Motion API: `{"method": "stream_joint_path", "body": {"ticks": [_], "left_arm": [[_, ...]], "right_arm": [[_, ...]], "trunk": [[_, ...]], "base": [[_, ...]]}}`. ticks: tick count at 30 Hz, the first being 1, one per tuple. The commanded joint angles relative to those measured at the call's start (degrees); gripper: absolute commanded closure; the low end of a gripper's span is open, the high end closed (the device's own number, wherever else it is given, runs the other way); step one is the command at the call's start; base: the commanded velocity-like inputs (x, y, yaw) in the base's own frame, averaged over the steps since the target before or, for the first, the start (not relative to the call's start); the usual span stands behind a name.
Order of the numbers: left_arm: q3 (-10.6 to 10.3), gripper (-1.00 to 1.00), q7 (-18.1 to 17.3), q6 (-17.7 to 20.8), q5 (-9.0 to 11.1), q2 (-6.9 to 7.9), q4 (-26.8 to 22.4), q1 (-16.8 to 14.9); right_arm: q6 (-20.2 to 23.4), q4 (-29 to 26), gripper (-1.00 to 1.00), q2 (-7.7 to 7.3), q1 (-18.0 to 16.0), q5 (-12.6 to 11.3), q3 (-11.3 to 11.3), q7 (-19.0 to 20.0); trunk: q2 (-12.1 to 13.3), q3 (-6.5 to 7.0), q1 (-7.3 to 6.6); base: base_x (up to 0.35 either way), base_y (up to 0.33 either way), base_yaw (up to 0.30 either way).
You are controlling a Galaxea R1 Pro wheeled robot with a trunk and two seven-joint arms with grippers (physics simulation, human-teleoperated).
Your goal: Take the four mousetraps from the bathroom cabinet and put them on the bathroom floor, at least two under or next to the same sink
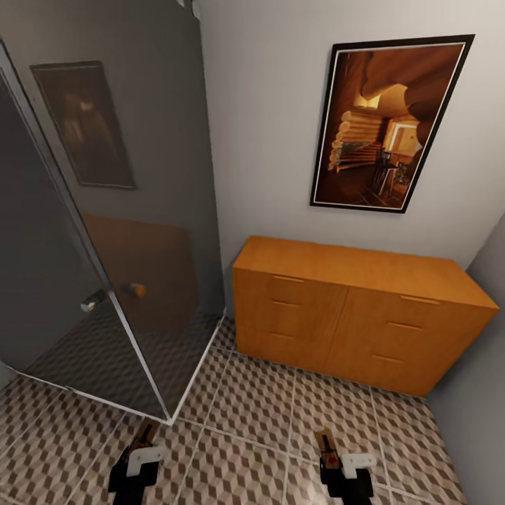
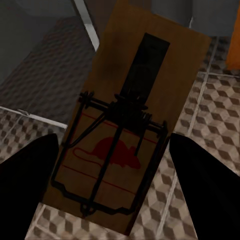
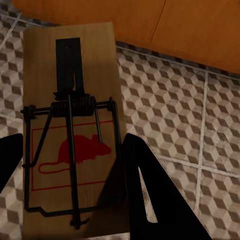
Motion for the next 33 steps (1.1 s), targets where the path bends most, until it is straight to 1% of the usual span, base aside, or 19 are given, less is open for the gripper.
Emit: {"method": "stream_joint_path", "body": {"ticks": [1, 9, 13, 33], "left_arm": [[-0.5, 1.00, 0.6, -0.1, -0.1, -0.01, -0.2, -0.1], [-0.5, 1.00, 0.6, -0.1, -0.1, -0.01, -0.2, -0.1], [-0.5, 1.00, 0.6, -0.1, -0.1, -0.01, -0.2, -0.1], [-0.5, 1.00, 0.6, -0.1, -0.1, -0.01, -0.2, -0.1]], "right_arm": [[-0.1, 0.0, 1.00, -0.04, 0.0, -0.1, 0.5, -0.7], [-0.1, 0.0, 1.00, -0.03, 0.0, -0.1, 0.5, -0.7], [-0.1, 0.0, 1.00, -0.03, 0.0, -0.1, 0.5, -0.7], [-0.1, 0.0, 1.00, -0.03, 0.0, -0.1, 0.5, -0.7]], "trunk": [[-0.1, -0.13, 0.00], [-0.1, -0.13, 0.00], [-0.1, -0.13, 0.00], [-0.1, -0.13, 0.00]], "base": [[-0.334, 0.000, 0.254], [-0.330, 0.000, 0.254], [-0.215, 0.000, 0.254], [-0.015, 0.000, 0.254]]}}
